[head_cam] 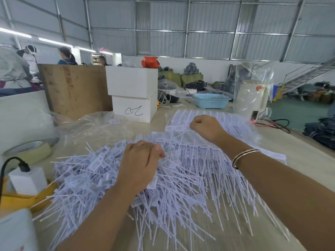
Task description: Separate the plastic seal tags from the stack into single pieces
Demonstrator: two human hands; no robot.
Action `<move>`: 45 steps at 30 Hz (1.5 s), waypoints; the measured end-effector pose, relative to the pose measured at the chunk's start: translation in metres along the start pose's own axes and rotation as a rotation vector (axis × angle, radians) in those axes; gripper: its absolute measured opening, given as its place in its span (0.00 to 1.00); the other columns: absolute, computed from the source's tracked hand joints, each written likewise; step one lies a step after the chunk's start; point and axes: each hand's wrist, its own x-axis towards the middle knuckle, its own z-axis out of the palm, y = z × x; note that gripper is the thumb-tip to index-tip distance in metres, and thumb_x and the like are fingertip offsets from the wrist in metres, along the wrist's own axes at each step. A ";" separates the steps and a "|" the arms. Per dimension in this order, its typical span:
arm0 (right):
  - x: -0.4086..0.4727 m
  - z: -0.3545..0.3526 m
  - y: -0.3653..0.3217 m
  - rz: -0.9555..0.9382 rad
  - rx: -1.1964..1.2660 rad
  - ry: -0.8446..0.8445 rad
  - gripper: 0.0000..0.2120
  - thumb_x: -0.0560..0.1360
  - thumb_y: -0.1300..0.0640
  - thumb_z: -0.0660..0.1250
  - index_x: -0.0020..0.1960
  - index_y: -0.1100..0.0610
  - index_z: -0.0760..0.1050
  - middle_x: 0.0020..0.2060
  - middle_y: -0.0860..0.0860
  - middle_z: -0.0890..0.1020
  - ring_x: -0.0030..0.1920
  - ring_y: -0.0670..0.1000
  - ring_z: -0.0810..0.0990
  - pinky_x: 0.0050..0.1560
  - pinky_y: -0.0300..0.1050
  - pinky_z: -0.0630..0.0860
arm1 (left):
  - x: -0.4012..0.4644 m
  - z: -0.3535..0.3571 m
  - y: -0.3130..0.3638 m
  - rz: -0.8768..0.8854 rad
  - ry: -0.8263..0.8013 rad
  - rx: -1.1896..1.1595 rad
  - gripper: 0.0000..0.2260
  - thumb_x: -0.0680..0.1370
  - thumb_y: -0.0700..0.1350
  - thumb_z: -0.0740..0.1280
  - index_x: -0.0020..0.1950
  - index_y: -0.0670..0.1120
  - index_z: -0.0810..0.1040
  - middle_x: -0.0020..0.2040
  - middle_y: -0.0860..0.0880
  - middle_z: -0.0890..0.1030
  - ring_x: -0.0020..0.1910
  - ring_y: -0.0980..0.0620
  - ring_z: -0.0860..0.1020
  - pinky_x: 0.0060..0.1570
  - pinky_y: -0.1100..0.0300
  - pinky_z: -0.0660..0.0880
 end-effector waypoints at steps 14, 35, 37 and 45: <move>-0.006 -0.075 -0.023 -0.241 -0.507 0.577 0.13 0.76 0.46 0.61 0.43 0.54 0.76 0.43 0.49 0.71 0.38 0.52 0.69 0.57 0.50 0.56 | 0.003 -0.008 0.007 -0.011 0.166 -0.173 0.22 0.80 0.53 0.48 0.51 0.51 0.82 0.47 0.55 0.82 0.52 0.51 0.77 0.57 0.50 0.65; -0.102 -0.038 -0.056 -0.605 -0.451 0.125 0.14 0.75 0.37 0.57 0.49 0.46 0.71 0.38 0.41 0.74 0.42 0.44 0.72 0.49 0.44 0.52 | 0.010 -0.010 0.038 -0.212 0.127 -0.514 0.14 0.80 0.52 0.62 0.34 0.53 0.75 0.31 0.56 0.79 0.29 0.49 0.73 0.29 0.68 0.66; -0.103 -0.037 -0.055 -0.640 -0.513 0.129 0.15 0.76 0.37 0.55 0.51 0.45 0.74 0.41 0.41 0.78 0.46 0.45 0.72 0.49 0.45 0.52 | 0.009 -0.010 0.039 -0.189 0.100 -0.502 0.13 0.78 0.53 0.62 0.34 0.54 0.75 0.31 0.55 0.79 0.27 0.50 0.70 0.28 0.66 0.65; -0.103 -0.036 -0.054 -0.596 -0.505 -0.041 0.17 0.80 0.42 0.54 0.39 0.51 0.71 0.27 0.46 0.69 0.27 0.43 0.64 0.49 0.46 0.61 | 0.006 -0.009 0.044 -0.102 0.081 -0.505 0.15 0.77 0.54 0.63 0.32 0.50 0.73 0.27 0.51 0.74 0.23 0.57 0.67 0.27 0.69 0.63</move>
